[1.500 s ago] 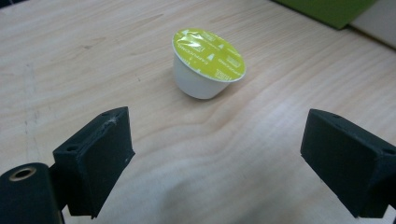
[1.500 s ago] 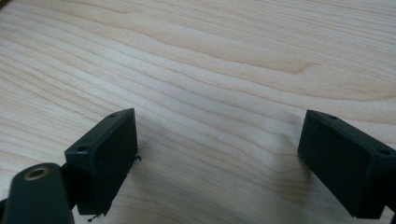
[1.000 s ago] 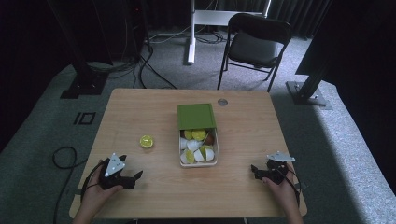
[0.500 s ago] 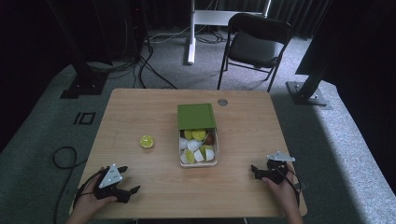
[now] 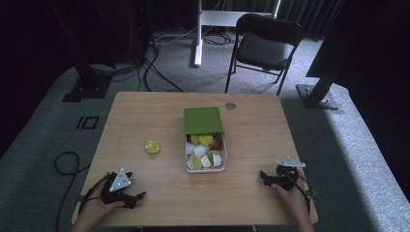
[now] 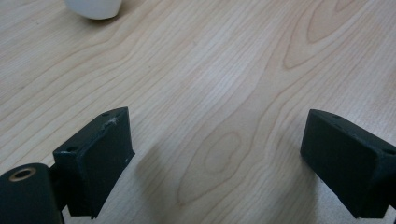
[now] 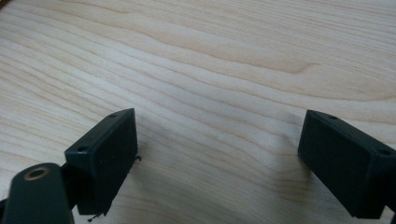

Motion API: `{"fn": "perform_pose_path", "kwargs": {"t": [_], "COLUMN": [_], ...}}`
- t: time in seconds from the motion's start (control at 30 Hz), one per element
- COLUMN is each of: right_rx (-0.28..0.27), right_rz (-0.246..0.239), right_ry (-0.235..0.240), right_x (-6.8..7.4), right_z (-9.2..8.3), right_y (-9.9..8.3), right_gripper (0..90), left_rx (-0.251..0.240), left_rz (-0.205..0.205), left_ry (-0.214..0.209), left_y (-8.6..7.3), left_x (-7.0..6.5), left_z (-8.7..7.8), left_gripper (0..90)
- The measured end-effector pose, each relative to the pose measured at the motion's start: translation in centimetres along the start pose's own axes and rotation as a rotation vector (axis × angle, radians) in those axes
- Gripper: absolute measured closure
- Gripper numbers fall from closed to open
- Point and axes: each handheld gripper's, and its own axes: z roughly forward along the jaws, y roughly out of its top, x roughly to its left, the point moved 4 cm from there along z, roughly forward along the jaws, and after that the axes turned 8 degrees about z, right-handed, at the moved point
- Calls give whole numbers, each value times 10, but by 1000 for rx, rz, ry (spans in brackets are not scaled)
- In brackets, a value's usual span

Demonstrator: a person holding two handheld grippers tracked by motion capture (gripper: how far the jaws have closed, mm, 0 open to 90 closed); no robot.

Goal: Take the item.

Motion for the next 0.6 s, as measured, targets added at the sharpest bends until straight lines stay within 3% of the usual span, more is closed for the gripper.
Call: {"fn": "perform_pose_path", "kwargs": {"t": [0.1, 0.13, 0.17, 0.23, 0.6], "right_rx": [0, 0, 0, 0, 0], "right_rz": [0, 1, 0, 0, 0], "right_ry": [0, 0, 0, 0, 0], "right_x": [0, 0, 0, 0, 0], "right_z": [0, 0, 0, 0, 0], "right_y": [0, 0, 0, 0, 0], "right_gripper": [117, 117, 117, 117, 117], "left_rx": [10, 18, 39, 56, 56], "left_rz": [-28, -51, -114, -136, -139], "left_ry": [-7, -12, -17, 3, 2], "left_y": [-1, -1, -2, -2, -2], "left_x": [2, 3, 3, 5, 5], "left_z": [1, 1, 2, 3, 3], "left_gripper": [101, 101, 101, 52, 37]}}
